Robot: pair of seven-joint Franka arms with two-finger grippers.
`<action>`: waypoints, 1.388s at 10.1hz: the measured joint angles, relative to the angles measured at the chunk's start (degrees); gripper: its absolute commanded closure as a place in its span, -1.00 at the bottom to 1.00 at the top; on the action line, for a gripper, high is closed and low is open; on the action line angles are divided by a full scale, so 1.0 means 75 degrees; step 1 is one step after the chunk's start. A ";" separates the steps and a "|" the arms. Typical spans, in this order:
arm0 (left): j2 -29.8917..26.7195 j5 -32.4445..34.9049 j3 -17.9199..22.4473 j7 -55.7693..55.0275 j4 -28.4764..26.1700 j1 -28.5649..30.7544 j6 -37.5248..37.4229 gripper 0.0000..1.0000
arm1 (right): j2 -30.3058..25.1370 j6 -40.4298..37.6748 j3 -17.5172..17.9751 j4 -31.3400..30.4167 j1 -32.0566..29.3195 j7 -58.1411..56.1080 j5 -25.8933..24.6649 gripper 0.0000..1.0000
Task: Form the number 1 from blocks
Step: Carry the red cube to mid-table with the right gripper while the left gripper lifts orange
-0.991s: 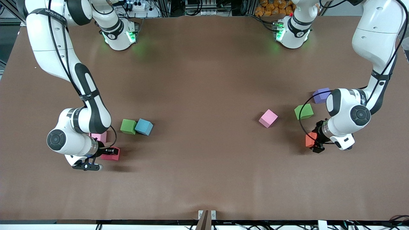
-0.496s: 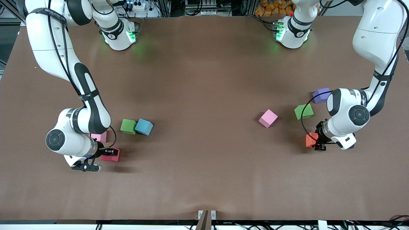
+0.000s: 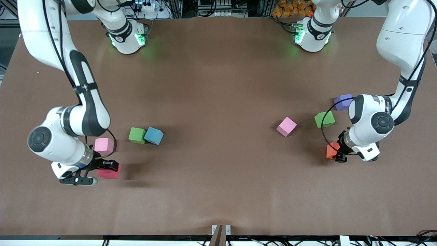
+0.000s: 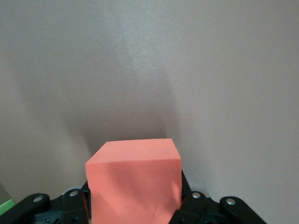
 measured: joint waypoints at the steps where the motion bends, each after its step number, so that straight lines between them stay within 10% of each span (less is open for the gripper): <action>1: -0.0046 0.0004 -0.0021 0.0346 0.0008 -0.0005 -0.0086 1.00 | -0.0318 -0.0008 0.0003 -0.0370 0.0228 0.0292 0.0007 -0.34; 14: -0.0472 0.0018 -0.0223 0.3812 0.0020 0.0045 -0.1240 1.00 | -0.1366 0.0120 0.0023 -0.2512 0.5467 0.4732 0.0953 -0.32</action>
